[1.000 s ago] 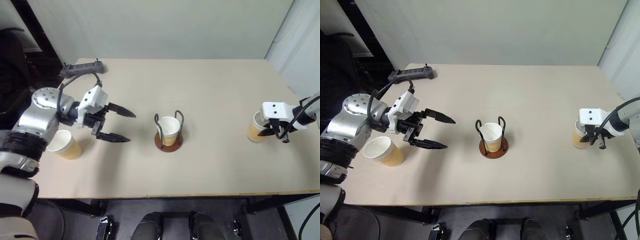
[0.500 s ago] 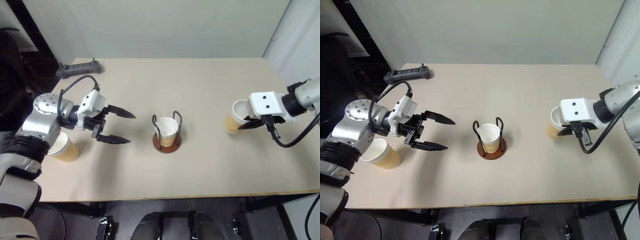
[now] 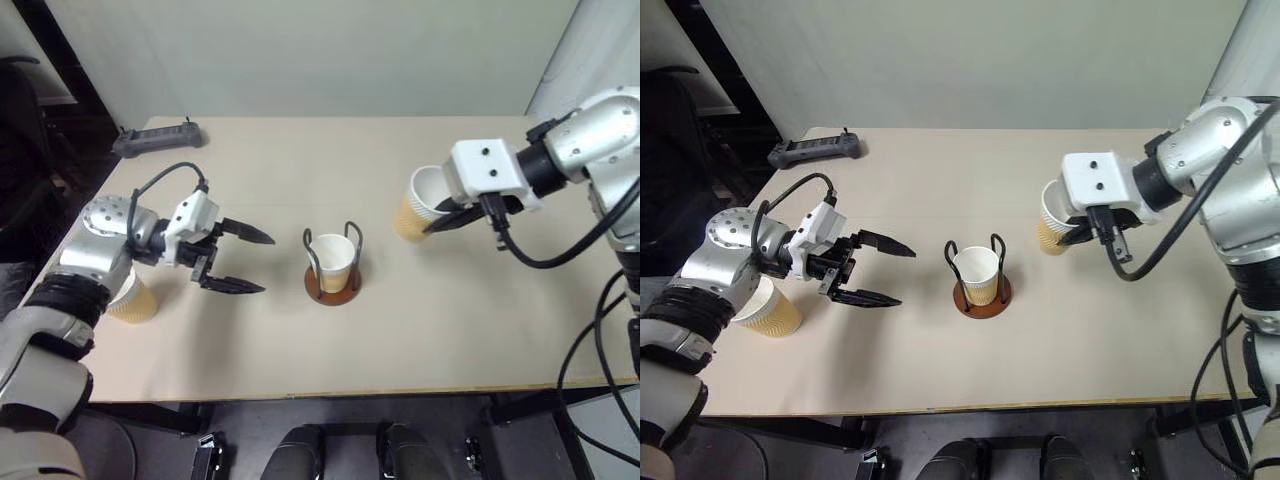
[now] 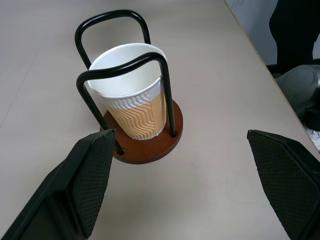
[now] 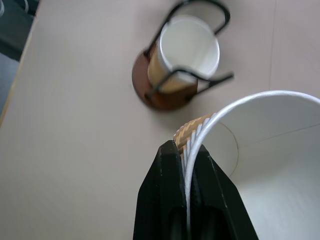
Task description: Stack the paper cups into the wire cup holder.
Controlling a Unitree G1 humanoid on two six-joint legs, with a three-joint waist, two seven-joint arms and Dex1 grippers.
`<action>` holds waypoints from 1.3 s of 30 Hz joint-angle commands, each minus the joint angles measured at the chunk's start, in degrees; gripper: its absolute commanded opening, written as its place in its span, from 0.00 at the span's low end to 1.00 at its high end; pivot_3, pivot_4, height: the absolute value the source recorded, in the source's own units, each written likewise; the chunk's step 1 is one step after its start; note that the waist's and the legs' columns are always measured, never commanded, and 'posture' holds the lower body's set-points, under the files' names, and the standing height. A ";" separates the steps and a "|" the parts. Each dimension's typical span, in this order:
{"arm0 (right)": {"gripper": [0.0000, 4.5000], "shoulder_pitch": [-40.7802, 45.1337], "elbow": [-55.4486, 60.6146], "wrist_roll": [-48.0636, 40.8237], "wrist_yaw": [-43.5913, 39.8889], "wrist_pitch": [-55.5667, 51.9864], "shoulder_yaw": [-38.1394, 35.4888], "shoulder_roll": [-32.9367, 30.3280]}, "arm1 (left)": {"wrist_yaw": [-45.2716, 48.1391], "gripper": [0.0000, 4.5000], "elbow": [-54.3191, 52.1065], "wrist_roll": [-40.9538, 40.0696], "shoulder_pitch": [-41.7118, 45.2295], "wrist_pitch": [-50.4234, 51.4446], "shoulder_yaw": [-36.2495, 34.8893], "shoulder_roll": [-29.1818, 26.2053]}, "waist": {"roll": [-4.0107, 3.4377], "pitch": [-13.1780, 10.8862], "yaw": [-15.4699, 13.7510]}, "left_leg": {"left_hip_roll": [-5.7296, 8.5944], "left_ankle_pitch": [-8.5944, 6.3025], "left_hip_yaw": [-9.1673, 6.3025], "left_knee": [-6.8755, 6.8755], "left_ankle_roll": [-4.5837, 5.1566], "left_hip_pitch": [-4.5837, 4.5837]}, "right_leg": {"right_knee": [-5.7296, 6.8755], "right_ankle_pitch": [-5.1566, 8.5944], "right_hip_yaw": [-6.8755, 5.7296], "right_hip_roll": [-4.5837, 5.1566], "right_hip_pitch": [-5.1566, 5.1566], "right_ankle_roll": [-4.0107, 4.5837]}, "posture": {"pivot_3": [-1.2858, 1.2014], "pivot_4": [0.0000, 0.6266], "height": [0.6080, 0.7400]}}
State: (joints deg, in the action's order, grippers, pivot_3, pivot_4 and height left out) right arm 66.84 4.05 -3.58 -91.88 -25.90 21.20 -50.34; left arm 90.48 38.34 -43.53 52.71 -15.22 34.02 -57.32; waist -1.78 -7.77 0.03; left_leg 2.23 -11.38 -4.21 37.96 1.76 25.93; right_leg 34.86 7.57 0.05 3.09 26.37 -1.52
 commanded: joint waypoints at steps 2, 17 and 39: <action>0.01 3.35 -2.34 1.43 1.54 0.92 0.38 2.98 | 2.02 1.00 1.44 -0.84 1.40 -0.80 -2.50 0.83 | 0.00 0.00 -0.05 | 0.00 0.02 0.00 0.00 0.03 0.00 | 0.02 0.01 0.00 0.00 0.01 0.02 | 0.52 0.24 1.00; 0.01 6.38 -7.61 3.20 4.97 2.70 2.18 13.90 | 2.02 1.00 2.13 1.19 1.18 1.83 -8.20 3.18 | 0.01 0.00 0.03 | -0.01 0.08 -0.01 -0.03 0.04 0.04 | 0.07 0.05 -0.04 0.00 0.13 0.10 | 0.52 0.24 1.00; 0.01 2.47 -1.42 1.89 6.50 -2.31 4.30 18.88 | 2.02 1.00 -0.66 2.97 1.33 6.64 -14.71 6.34 | 0.02 0.01 0.04 | 0.00 0.10 -0.02 -0.02 -0.14 0.04 | 0.11 0.03 -0.05 0.00 0.14 0.19 | 0.52 0.24 1.00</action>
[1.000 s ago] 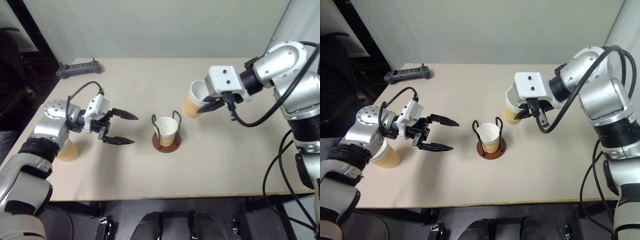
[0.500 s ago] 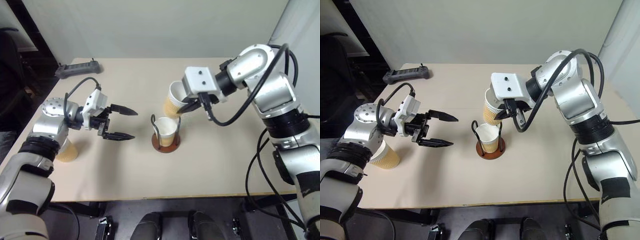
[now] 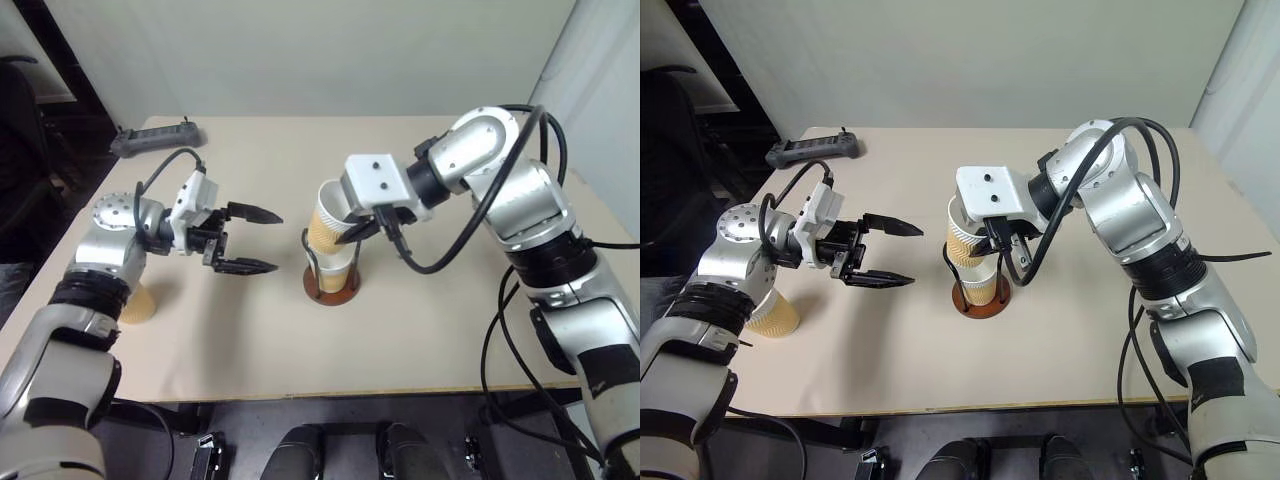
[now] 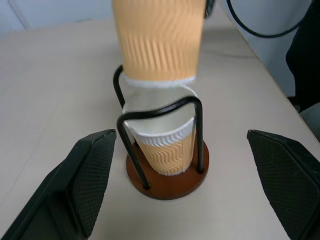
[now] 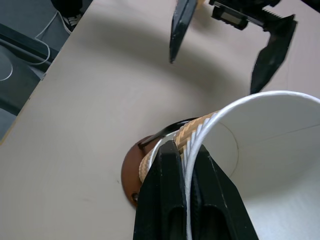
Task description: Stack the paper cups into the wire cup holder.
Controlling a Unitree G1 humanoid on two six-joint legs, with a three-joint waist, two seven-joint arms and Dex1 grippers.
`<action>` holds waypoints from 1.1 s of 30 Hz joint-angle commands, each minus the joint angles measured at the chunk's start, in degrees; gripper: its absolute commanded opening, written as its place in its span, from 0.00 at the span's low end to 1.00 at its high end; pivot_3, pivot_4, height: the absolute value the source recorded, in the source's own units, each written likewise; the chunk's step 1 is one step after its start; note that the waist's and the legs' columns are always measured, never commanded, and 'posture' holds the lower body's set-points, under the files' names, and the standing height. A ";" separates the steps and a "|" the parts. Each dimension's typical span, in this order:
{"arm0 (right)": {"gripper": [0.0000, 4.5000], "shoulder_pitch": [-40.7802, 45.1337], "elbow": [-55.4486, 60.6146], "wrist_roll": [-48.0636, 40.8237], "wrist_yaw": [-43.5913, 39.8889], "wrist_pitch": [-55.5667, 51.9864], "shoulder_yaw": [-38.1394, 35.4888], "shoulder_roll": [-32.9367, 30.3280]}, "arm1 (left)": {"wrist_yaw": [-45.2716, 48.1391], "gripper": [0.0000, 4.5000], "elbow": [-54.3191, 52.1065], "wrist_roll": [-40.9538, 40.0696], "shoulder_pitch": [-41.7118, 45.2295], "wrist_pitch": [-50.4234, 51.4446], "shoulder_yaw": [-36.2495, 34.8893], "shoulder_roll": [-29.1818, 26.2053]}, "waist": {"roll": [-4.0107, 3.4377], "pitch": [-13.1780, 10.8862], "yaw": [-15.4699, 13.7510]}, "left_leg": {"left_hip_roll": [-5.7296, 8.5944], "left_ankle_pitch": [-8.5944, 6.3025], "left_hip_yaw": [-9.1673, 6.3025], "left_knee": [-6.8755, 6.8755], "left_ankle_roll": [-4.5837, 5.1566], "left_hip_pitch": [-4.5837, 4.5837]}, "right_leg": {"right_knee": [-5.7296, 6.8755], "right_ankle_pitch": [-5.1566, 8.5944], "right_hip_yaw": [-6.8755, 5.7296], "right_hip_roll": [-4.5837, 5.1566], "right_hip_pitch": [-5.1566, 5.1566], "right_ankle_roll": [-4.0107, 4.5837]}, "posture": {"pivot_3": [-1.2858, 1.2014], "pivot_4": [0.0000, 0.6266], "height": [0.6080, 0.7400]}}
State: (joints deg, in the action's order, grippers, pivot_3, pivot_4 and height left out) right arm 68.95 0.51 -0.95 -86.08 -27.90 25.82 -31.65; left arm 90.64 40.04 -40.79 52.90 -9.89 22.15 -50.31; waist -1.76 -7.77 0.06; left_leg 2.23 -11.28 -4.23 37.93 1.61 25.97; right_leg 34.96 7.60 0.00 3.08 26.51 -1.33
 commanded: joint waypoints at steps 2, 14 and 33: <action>0.01 0.16 2.25 -0.74 0.86 -0.36 -0.23 0.39 | 1.86 1.00 -3.30 0.22 0.95 2.26 -3.38 -1.21 | 0.00 0.00 0.01 | -0.01 0.02 0.00 0.00 0.02 0.00 | 0.00 0.00 0.00 -0.01 0.00 0.00 | 0.52 0.24 1.00; 0.01 -0.63 -0.41 0.83 2.19 2.77 1.68 1.96 | 1.86 1.00 -9.05 0.92 -0.92 6.84 -6.11 -2.36 | 0.00 0.00 0.03 | 0.00 0.04 0.00 0.00 0.04 0.00 | -0.01 -0.02 0.00 -0.01 0.00 0.03 | 0.52 0.24 1.00; 0.01 0.10 -4.80 1.89 1.15 6.25 1.26 -0.69 | 1.86 1.00 -8.18 1.87 -0.92 6.74 -5.87 -2.48 | 0.01 0.00 0.04 | -0.01 0.03 -0.01 -0.01 -0.20 -0.02 | 0.01 -0.12 0.00 -0.01 0.01 0.19 | 0.52 0.24 1.00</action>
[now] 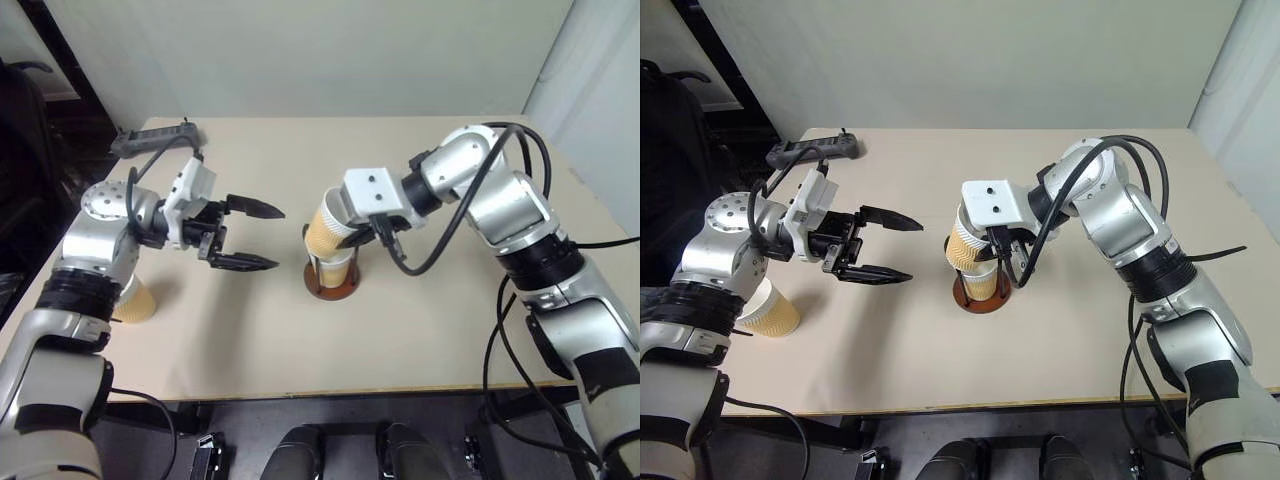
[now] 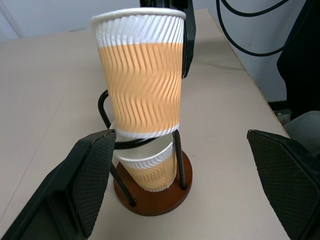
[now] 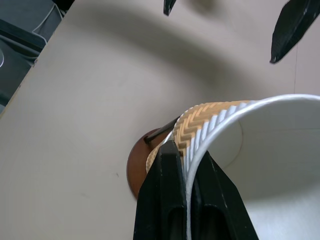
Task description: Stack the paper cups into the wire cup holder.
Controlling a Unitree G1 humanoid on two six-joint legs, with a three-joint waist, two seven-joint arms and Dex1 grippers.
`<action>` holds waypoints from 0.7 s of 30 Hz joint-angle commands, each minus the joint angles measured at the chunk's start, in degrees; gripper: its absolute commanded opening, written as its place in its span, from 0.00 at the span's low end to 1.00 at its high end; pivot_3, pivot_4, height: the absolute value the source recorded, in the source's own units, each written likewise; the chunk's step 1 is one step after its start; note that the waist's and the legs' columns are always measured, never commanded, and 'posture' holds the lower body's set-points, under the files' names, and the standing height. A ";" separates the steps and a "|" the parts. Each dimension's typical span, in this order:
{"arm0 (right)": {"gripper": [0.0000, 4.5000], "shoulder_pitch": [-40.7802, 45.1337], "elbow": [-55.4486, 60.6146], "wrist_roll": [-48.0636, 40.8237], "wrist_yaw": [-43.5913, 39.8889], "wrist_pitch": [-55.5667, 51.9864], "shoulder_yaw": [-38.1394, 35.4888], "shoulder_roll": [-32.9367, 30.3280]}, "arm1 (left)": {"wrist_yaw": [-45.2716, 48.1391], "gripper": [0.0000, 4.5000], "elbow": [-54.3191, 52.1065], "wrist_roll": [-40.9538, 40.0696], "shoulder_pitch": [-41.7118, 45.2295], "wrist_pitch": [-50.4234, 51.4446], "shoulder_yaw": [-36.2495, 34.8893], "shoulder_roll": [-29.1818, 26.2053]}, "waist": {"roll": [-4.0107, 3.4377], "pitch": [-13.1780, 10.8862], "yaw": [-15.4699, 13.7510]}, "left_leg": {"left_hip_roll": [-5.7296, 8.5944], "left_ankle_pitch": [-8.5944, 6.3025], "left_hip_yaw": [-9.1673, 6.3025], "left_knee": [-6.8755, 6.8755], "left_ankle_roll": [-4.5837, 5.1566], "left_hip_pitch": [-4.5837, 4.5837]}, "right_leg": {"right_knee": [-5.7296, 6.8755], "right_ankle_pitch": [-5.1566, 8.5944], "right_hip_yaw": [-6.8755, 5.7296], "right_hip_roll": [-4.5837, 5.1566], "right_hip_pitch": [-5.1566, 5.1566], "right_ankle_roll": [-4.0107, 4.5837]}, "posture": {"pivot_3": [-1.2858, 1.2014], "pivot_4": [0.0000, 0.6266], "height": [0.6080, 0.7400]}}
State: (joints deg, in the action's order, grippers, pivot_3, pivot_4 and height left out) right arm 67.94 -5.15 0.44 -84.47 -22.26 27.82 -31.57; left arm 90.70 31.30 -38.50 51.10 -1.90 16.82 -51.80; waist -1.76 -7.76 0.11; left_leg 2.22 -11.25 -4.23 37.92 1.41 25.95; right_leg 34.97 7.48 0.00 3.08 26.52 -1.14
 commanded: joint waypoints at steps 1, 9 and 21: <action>0.01 1.09 0.77 0.52 -0.49 0.70 -0.73 -0.95 | 1.80 1.00 0.94 -0.45 0.84 -1.71 -0.35 -1.06 | 0.00 0.00 0.00 | 0.00 0.00 0.00 0.00 0.00 0.00 | 0.00 0.00 0.00 0.00 0.00 0.00 | 0.52 0.24 1.00; 0.01 1.11 1.25 0.96 -0.27 0.84 -0.30 -0.82 | 1.80 1.00 2.84 -1.13 0.19 -4.29 1.04 -1.67 | 0.00 0.00 0.00 | 0.00 0.00 0.00 -0.02 0.00 0.01 | -0.01 0.00 0.00 0.00 0.01 0.00 | 0.52 0.24 1.00; 0.01 1.05 5.41 -2.17 -4.26 -3.17 -1.72 -3.40 | 1.80 1.00 1.24 -2.00 0.05 -3.80 2.00 -2.21 | 0.00 0.00 -0.01 | 0.00 -0.02 0.00 -0.04 -0.02 0.04 | -0.04 0.01 0.00 0.00 0.01 -0.01 | 0.52 0.24 1.00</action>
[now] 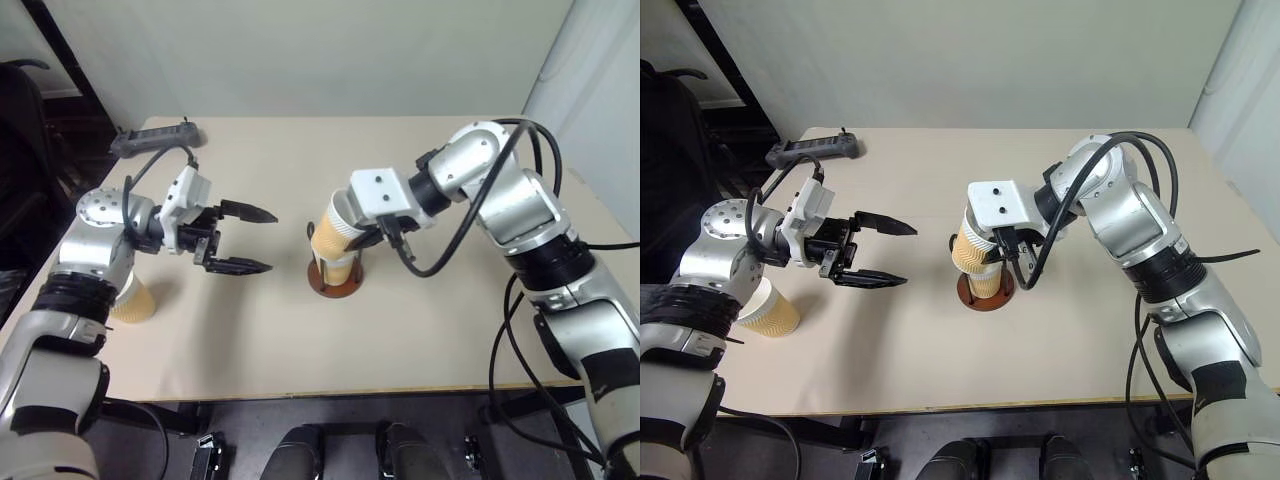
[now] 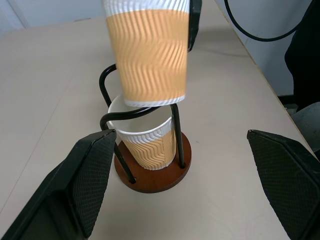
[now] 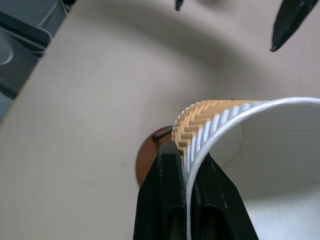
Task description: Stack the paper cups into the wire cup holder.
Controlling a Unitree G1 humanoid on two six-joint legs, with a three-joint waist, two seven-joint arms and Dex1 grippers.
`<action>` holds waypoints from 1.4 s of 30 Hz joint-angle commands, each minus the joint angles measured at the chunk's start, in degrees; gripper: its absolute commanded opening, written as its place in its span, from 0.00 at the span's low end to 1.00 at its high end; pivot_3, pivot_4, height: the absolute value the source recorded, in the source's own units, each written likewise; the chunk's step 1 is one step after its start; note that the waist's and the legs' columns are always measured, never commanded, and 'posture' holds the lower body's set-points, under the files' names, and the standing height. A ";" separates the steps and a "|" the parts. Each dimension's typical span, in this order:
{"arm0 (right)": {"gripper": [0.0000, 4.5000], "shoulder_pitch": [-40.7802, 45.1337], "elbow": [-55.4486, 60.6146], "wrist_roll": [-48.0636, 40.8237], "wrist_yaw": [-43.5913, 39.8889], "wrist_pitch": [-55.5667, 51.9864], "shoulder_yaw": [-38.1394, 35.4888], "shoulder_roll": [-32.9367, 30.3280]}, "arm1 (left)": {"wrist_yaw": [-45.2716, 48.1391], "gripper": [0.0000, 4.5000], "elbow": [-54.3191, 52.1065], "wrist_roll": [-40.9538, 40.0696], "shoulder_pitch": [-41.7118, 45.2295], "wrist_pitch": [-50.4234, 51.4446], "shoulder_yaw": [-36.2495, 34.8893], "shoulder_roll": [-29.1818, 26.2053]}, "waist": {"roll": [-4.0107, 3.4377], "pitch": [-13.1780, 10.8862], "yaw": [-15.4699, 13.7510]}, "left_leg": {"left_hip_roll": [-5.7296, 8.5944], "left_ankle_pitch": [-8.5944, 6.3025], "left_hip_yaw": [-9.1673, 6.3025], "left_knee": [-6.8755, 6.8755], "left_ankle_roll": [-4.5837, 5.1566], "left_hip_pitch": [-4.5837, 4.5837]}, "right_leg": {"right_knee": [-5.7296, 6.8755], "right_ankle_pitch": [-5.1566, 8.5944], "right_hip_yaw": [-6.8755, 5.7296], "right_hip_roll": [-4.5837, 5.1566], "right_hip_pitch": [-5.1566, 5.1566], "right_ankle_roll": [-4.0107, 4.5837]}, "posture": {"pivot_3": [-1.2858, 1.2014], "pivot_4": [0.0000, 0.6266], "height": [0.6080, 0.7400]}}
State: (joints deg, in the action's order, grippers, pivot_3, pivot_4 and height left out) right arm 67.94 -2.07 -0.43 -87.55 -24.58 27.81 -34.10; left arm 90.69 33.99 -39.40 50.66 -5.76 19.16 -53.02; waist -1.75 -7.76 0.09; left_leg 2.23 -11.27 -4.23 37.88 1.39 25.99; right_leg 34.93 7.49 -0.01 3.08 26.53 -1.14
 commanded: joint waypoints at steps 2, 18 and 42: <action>0.01 1.20 2.75 -1.74 -1.49 -1.38 -1.81 -1.21 | 1.81 1.00 -1.58 -1.07 0.83 0.32 -0.25 -0.90 | 0.00 0.00 0.03 | 0.00 0.00 0.00 0.00 0.00 0.00 | 0.00 0.00 0.00 0.00 0.00 0.00 | 0.52 0.24 1.00; 0.01 4.04 -2.50 0.71 1.67 2.15 -1.33 0.51 | 1.81 1.00 -3.87 -1.38 0.79 2.01 -0.16 -1.51 | 0.00 0.00 0.05 | -0.01 0.03 0.00 -0.05 -0.02 -0.01 | 0.02 0.00 0.00 0.00 0.04 0.01 | 0.52 0.24 1.00; 0.01 3.17 -5.14 4.95 2.76 7.18 0.55 3.44 | 1.81 1.00 -3.84 -1.67 0.16 1.98 0.54 -1.69 | 0.00 0.00 0.06 | -0.01 0.03 -0.01 -0.10 -0.03 -0.01 | 0.01 0.00 0.00 0.00 0.07 0.01 | 0.52 0.24 1.00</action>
State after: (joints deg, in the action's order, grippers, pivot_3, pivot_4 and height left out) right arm 70.37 -8.07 4.11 -85.34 -18.31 28.44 -30.97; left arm 90.71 31.53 -39.85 50.67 -3.75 20.34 -53.38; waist -1.75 -7.76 0.15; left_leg 2.21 -11.24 -4.24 37.78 1.36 25.98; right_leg 34.95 7.49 -0.01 3.08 26.60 -1.14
